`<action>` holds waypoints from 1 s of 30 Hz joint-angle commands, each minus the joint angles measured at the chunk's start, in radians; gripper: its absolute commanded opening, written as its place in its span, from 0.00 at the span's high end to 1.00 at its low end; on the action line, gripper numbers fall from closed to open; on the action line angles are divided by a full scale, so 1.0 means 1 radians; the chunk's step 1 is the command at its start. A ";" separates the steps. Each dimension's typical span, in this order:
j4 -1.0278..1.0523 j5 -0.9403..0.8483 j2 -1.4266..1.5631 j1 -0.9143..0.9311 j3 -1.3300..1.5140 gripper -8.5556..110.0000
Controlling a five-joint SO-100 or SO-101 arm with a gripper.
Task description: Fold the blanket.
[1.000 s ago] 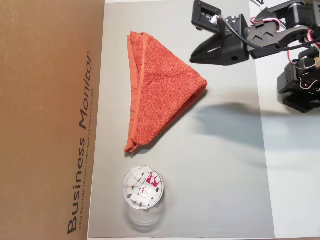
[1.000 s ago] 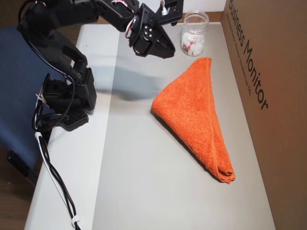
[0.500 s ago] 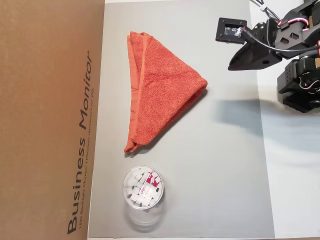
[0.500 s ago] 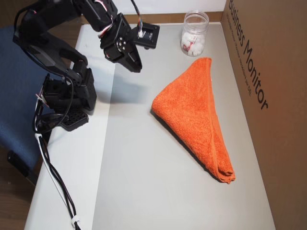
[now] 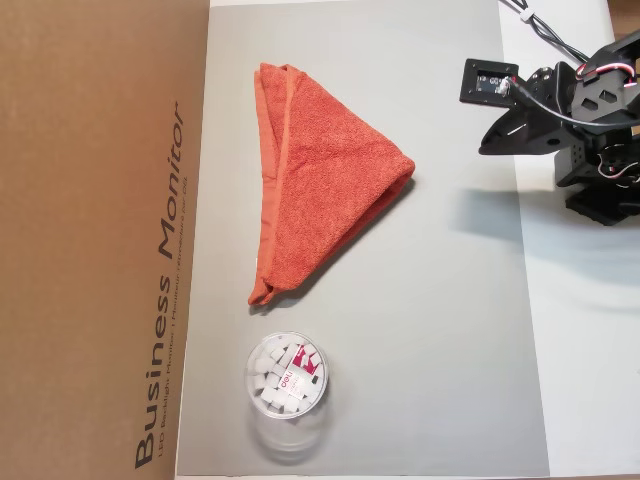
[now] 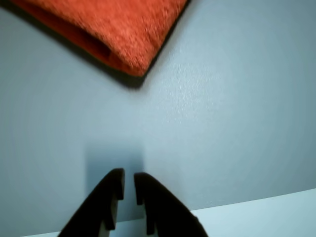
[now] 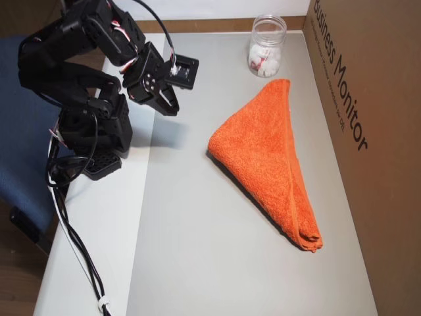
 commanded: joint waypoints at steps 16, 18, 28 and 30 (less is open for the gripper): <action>-0.012 -0.012 0.290 -0.005 0.334 0.92; -0.012 -0.012 0.330 -0.006 0.374 0.92; -0.040 -0.011 0.526 -0.014 0.534 0.92; -0.058 -0.011 0.534 -0.008 0.563 0.92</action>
